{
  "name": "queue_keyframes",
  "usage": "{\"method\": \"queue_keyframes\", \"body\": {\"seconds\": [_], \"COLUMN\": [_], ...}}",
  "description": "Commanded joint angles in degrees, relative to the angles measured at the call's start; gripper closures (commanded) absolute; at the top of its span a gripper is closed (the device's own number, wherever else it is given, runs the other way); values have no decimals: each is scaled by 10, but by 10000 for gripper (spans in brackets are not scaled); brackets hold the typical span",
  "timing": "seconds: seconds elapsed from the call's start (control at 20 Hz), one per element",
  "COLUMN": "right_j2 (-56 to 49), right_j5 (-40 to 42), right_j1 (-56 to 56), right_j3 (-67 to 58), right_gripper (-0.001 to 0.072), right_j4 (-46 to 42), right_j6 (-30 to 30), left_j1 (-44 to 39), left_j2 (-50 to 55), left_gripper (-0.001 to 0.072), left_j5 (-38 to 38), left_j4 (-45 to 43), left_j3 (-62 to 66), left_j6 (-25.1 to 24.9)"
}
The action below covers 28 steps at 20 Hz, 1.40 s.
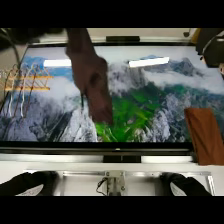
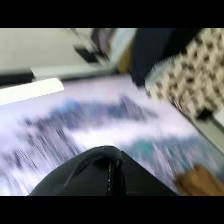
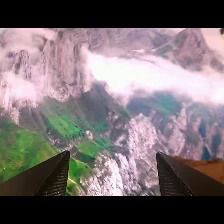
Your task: Fold the shirts.
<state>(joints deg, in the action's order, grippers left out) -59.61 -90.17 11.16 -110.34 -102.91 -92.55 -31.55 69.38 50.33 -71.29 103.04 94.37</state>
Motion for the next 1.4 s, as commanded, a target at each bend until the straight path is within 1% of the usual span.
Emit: {"method": "queue_keyframes", "body": {"seconds": [0.0, 0.05, 0.1, 0.15, 0.2, 0.25, 0.3, 0.35, 0.4, 0.5, 0.55, 0.6, 0.65, 0.7, 0.75, 0.8, 0.85, 0.9, 1.0, 1.05, 1.15, 1.3, 1.35], "right_j2": [55, 56, 54, 54, 54, 54, 54, 54, 54, 54, 54, 54, 51, 45, 33, 15, -4, -28, -68, -82, -96, -98, -98], "right_j5": [-61, -83, -102, -111, -112, -112, -111, -111, -110, -90, -66, -31, 5, 43, 72, 98, 117, 131, 136, 137, 142, 158, 160], "right_j1": [0, 0, 0, 0, 0, 0, 0, 0, 0, 0, 0, 0, -5, -16, -29, -45, -57, -68, -72, -70, -70, -70, -70], "right_j3": [0, 0, 2, 11, 24, 41, 64, 92, 127, 230, 287, 352, 412, 470, 518, 559, 586, 602, 605, 605, 605, 605, 605], "right_gripper": [57, 58, 57, 57, 57, 57, 57, 57, 57, 57, 57, 57, 57, 57, 57, 57, 57, 57, 57, 57, 57, 57, 57], "right_j4": [-17, -17, -15, -9, 1, 12, 20, 29, 38, 52, 60, 86, 131, 204, 269, 323, 355, 372, 383, 391, 404, 396, 394], "right_j6": [-13, -17, -20, -24, -27, -28, -29, -28, -26, -10, -7, -1, 8, 33, 57, 74, 80, 80, 80, 80, 82, 82, 82], "left_j1": [-102, -129, -151, -170, -177, -172, -154, -123, -85, -10, 21, 46, 61, 67, 67, 67, 67, 67, 56, 47, 19, -14, -21], "left_j2": [6, 29, 54, 83, 108, 119, 121, 118, 113, 103, 93, 76, 57, 32, 8, -14, -27, -29, -23, -19, -2, 16, 22], "left_gripper": [673, 673, 654, 396, -13, -13, -13, -13, -13, -13, -13, -13, -13, -13, -13, -13, -13, -13, -13, -12, -12, -8, 71], "left_j5": [-2, -30, -54, -64, -57, -33, 8, 77, 164, 329, 360, 365, 352, 320, 270, 209, 157, 110, 30, 1, -39, -111, -128], "left_j4": [3, 5, 10, 15, 15, 12, 2, -19, -44, -75, -64, -30, 5, 29, 43, 76, 117, 165, 249, 274, 295, 343, 353], "left_j3": [-133, -171, -197, -208, -206, -202, -197, -189, -184, -207, -241, -294, -353, -423, -492, -563, -618, -663, -711, -719, -719, -719, -719], "left_j6": [49, 77, 92, 93, 95, 97, 96, 96, 83, 34, 34, 21, 8, 3, 5, 4, 4, 2, -29, -33, -33, -33, -33]}}
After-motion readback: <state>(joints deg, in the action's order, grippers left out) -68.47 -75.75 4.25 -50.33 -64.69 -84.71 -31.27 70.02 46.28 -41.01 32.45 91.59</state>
